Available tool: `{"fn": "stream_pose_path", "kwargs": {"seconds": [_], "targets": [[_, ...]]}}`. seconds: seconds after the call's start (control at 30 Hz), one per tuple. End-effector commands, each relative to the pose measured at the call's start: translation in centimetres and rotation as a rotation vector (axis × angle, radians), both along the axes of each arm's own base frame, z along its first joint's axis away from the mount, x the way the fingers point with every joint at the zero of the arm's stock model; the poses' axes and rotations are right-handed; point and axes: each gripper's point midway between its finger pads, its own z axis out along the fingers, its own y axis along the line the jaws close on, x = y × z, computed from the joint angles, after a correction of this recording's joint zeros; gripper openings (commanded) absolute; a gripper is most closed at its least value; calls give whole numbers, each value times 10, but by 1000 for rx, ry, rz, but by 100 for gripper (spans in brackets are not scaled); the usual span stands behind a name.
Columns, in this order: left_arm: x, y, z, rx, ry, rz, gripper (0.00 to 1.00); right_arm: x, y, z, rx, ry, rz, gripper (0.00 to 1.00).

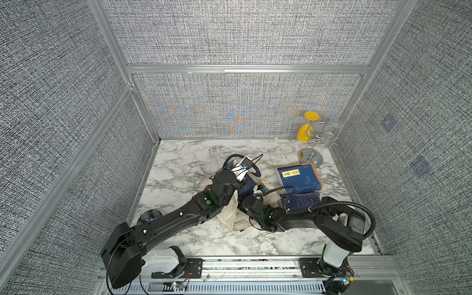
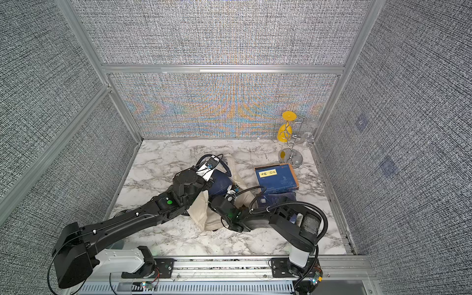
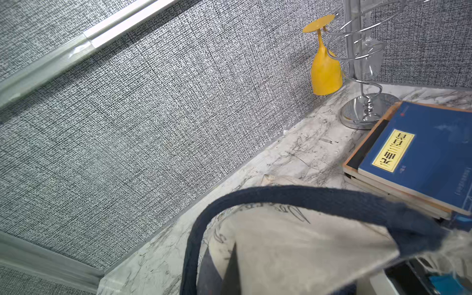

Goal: Take out the books from the canvas bag
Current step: Pick up the book from the canvas bag.

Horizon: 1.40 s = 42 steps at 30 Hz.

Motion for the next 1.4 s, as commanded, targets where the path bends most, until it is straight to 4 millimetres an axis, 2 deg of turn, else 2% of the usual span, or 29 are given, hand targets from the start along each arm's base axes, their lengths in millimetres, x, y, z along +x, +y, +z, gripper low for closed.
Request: {"fn": "stream_pose_path", "kwargs": {"seconds": [0.0,0.17,0.33,0.5,0.63,0.83,1.07,1.13,1.37], "targets": [[-2,0,34,-133,-74,-9,0,11,-1,13,54,-69,-59,73],[-11,-4,38,-161,-83,-60,0,27,9,18,83,-93,-52,73],[-20,-7,42,-177,-110,-120,0,34,9,10,87,-60,-79,72],[-31,-10,47,-189,-144,-183,0,42,13,12,99,-58,-71,65],[-36,-13,43,-163,-168,-220,0,48,25,32,119,-125,-13,50],[-44,-20,38,-161,-194,-287,0,55,37,39,162,-120,40,44],[-45,-20,33,-130,-201,-291,0,54,34,41,170,-120,46,44],[-44,-20,32,-119,-198,-288,0,53,30,40,171,-114,40,47],[-40,-13,38,-87,-254,-247,0,37,24,34,155,-47,62,51]]}}
